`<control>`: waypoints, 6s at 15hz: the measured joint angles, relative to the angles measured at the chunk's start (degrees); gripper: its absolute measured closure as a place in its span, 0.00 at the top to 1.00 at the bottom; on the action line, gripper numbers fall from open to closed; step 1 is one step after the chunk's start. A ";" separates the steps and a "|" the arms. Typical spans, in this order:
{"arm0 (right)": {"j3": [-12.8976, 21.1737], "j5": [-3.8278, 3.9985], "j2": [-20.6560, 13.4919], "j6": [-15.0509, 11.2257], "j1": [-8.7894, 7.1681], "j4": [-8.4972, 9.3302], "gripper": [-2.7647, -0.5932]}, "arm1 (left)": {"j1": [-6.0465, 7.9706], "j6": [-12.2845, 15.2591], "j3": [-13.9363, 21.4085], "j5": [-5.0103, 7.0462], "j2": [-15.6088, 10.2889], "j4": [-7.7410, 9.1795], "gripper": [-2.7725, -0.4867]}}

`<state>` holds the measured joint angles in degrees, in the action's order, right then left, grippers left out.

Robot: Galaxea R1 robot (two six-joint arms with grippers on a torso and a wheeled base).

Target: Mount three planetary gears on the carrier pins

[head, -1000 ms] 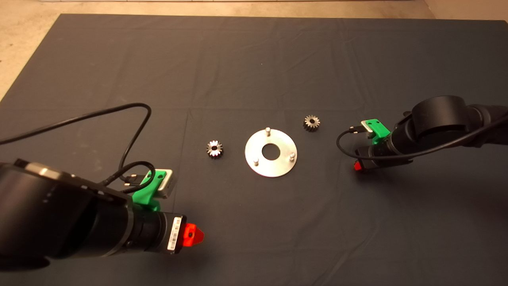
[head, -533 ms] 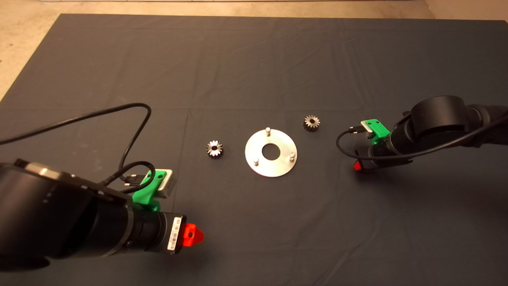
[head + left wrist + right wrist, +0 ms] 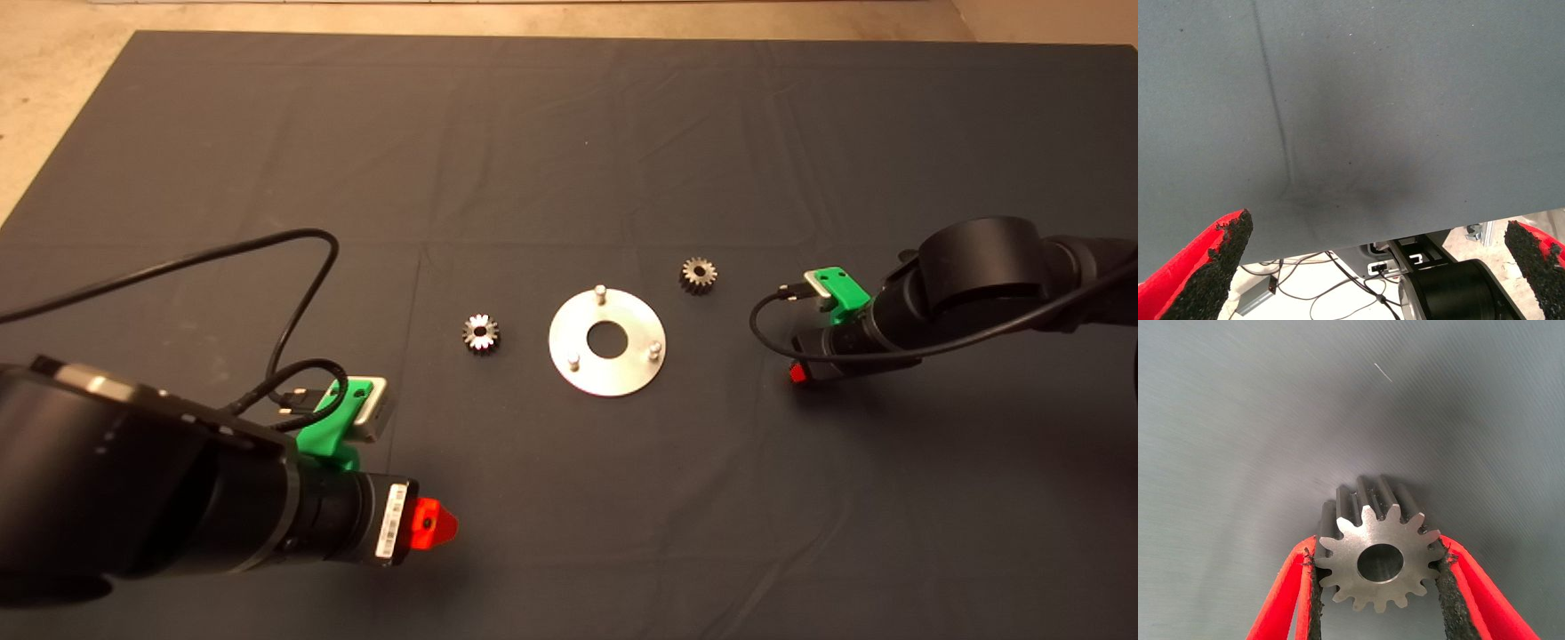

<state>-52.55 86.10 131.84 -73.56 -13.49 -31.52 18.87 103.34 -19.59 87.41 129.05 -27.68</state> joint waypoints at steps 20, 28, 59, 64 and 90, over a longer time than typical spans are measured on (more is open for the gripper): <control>-5.30 1.68 22.29 3.74 -13.16 14.58 0.15 | 0.00 0.74 0.00 0.00 0.17 -1.60 0.99; -3.80 1.77 22.79 7.09 -10.52 14.45 0.15 | 0.00 0.74 0.00 0.02 0.15 -2.44 0.99; -11.64 1.71 26.17 15.48 -8.07 12.07 0.15 | 0.00 0.77 0.00 0.02 0.15 -2.61 0.99; -11.82 1.67 26.80 16.98 -7.79 11.57 0.15 | 0.00 0.77 0.00 0.02 0.15 -2.64 0.99; -12.14 1.74 25.57 21.93 -6.82 10.28 0.15 | -0.30 0.77 0.00 0.02 0.15 -2.66 0.99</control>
<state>-64.70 87.85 157.42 -51.63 -20.31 -21.25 18.57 104.11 -19.59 87.43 129.20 -30.34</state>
